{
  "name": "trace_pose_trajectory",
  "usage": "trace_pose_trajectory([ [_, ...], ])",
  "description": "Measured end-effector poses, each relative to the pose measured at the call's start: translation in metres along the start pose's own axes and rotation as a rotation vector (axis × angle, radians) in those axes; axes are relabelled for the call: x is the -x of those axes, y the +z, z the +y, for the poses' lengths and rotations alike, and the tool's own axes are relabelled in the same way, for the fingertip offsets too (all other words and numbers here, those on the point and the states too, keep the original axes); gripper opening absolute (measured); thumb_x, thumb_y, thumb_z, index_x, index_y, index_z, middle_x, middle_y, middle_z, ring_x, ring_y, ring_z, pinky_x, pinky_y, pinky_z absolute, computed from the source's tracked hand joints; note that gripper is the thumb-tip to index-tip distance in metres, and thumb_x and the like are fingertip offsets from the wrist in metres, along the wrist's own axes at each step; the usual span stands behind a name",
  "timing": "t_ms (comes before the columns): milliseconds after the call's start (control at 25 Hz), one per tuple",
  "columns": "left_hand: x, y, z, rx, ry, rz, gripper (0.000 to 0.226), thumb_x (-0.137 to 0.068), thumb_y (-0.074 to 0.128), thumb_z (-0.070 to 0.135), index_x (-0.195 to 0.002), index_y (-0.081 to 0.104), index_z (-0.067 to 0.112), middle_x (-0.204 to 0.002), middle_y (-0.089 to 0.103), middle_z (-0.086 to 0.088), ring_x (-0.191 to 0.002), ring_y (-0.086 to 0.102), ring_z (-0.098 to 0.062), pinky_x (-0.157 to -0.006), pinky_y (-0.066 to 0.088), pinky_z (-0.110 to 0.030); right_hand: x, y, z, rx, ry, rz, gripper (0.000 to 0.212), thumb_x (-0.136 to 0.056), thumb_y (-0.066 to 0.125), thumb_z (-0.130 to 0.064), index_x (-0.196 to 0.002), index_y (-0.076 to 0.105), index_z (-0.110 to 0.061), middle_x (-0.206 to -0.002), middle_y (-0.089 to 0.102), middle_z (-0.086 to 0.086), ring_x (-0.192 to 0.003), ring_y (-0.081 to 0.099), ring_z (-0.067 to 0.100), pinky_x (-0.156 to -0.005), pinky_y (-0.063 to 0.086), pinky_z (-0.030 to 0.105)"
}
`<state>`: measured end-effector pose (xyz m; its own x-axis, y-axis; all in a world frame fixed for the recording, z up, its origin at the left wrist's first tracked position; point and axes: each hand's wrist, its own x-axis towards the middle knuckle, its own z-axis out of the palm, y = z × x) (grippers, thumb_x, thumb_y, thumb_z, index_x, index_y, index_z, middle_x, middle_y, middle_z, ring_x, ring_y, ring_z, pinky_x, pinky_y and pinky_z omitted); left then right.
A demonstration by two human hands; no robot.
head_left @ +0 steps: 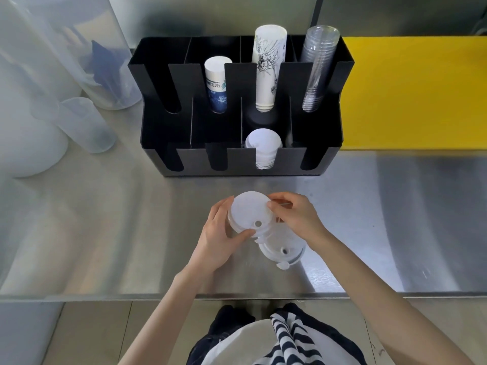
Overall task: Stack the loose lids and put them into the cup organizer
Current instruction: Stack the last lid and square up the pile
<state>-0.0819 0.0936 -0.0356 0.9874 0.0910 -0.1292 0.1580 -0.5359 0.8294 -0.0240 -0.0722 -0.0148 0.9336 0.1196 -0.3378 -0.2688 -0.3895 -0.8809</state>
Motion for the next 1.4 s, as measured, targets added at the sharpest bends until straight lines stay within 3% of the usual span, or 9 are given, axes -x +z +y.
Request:
trace_pose_trajectory([
  [160,0.003,0.008,0.01,0.199,-0.175,-0.076,0.064,-0.073,0.072,0.024,-0.129,0.041,0.025,-0.127,0.051,0.002,-0.105,0.059,-0.017,-0.094,0.046,-0.032,0.011,-0.01,0.008,-0.059,0.043,0.056,0.019,-0.082,0.06,-0.016,-0.101,0.064,-0.01,-0.089,0.063,0.002,-0.077,0.061,0.02,-0.08,0.054,0.036],
  [240,0.003,0.009,0.014,0.232,-0.183,-0.085,0.047,-0.078,0.066,0.024,-0.121,0.048,0.033,-0.117,0.059,0.006,-0.097,0.061,-0.012,-0.087,0.046,-0.02,0.015,-0.014,0.013,-0.074,0.043,0.075,0.019,-0.082,0.06,-0.014,-0.1,0.064,-0.009,-0.084,0.061,-0.002,-0.075,0.06,0.02,-0.079,0.054,0.037],
  [400,0.002,0.012,0.021,0.402,-0.224,-0.069,0.025,-0.085,0.057,0.017,-0.1,0.062,0.036,-0.1,0.068,0.011,-0.089,0.065,-0.003,-0.083,0.051,-0.02,0.022,-0.023,0.025,-0.079,0.019,0.109,0.013,-0.081,0.061,-0.016,-0.094,0.063,-0.017,-0.08,0.06,-0.011,-0.07,0.06,0.007,-0.066,0.056,0.023],
  [560,0.006,0.024,0.024,0.414,-0.264,-0.122,0.024,-0.086,0.056,0.017,-0.102,0.062,0.035,-0.106,0.066,0.009,-0.084,0.062,0.006,-0.081,0.052,-0.016,0.027,-0.031,0.041,-0.046,0.03,0.16,0.013,-0.08,0.062,-0.018,-0.092,0.063,-0.025,-0.088,0.063,-0.006,-0.078,0.06,0.006,-0.059,0.053,0.014],
  [760,0.012,0.037,0.025,0.327,-0.307,-0.121,0.031,-0.085,0.056,0.017,-0.107,0.058,0.039,-0.115,0.061,-0.002,-0.093,0.061,-0.016,-0.098,0.046,-0.042,0.029,-0.031,0.056,0.045,0.043,0.19,0.017,-0.08,0.062,-0.019,-0.097,0.064,-0.02,-0.094,0.063,-0.003,-0.079,0.056,0.007,-0.065,0.042,0.011],
  [920,0.014,0.043,0.022,0.288,-0.336,-0.122,0.031,-0.085,0.057,0.02,-0.11,0.057,0.037,-0.123,0.054,-0.004,-0.087,0.061,-0.011,-0.098,0.046,-0.041,0.03,-0.029,0.061,0.056,0.061,0.174,0.018,-0.08,0.062,-0.018,-0.097,0.063,-0.02,-0.093,0.062,-0.004,-0.075,0.054,-0.003,-0.059,0.04,0.004],
  [1040,0.017,0.045,0.022,0.262,-0.346,-0.128,0.03,-0.085,0.057,0.022,-0.095,0.053,0.049,-0.115,0.053,0.0,-0.074,0.059,-0.002,-0.089,0.046,-0.03,0.031,-0.029,0.065,0.054,0.06,0.163,0.019,-0.08,0.062,-0.017,-0.098,0.062,-0.018,-0.093,0.061,-0.004,-0.076,0.054,-0.002,-0.059,0.04,-0.002],
  [1200,0.017,0.05,0.017,0.259,-0.347,-0.113,0.029,-0.086,0.055,0.02,-0.106,0.055,0.041,-0.117,0.056,-0.004,-0.073,0.058,-0.007,-0.09,0.048,-0.034,0.031,-0.028,0.067,0.056,0.066,0.159,0.019,-0.08,0.061,-0.017,-0.1,0.062,-0.018,-0.094,0.061,-0.004,-0.081,0.054,0.006,-0.062,0.039,0.007],
  [1400,0.015,0.055,0.014,0.21,-0.337,-0.117,0.032,-0.087,0.052,0.023,-0.117,0.053,0.033,-0.118,0.058,-0.005,-0.083,0.06,-0.018,-0.091,0.049,-0.04,0.029,-0.026,0.069,0.079,0.053,0.169,0.02,-0.081,0.06,-0.017,-0.1,0.062,-0.017,-0.099,0.062,0.001,-0.081,0.055,0.008,-0.06,0.04,-0.001],
])
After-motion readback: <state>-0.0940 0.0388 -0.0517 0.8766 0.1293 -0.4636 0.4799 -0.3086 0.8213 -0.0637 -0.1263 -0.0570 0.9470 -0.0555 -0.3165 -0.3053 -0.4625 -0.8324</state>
